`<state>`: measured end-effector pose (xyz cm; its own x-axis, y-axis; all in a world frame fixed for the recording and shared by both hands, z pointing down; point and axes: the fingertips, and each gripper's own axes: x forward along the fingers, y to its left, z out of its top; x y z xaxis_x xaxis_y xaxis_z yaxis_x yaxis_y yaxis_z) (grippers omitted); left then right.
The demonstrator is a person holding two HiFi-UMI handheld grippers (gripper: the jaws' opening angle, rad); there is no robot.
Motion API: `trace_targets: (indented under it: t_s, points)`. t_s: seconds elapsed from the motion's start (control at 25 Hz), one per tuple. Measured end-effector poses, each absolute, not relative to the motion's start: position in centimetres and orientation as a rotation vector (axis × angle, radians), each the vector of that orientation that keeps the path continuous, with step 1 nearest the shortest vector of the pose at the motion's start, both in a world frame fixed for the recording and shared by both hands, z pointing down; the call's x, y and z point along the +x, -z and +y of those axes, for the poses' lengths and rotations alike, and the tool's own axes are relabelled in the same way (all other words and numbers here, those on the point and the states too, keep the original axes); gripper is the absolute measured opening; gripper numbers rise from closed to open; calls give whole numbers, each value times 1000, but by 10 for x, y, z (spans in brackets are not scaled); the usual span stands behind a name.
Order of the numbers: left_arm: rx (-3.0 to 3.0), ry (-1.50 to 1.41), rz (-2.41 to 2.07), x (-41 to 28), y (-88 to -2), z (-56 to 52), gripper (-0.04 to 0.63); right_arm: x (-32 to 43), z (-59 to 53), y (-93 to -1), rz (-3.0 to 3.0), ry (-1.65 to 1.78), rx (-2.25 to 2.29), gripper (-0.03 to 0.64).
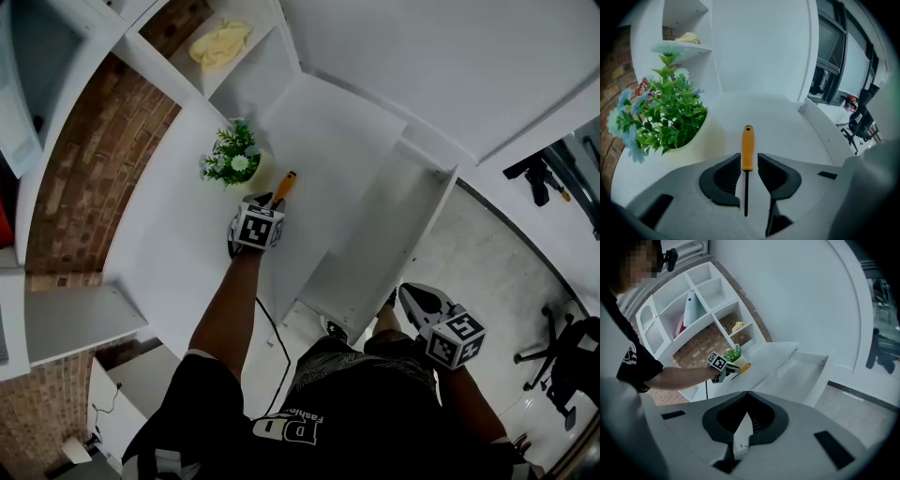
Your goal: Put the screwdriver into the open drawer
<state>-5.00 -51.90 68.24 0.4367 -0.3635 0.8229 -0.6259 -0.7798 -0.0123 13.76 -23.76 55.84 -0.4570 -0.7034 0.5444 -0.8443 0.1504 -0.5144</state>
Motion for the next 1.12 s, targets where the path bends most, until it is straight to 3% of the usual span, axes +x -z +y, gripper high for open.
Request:
trace_targets:
  t_s: [1.12]
  points:
    - [2319, -1321, -775, -48, -692, -495, 84, 143, -221, -547, -2225, -1154, 1635, 3]
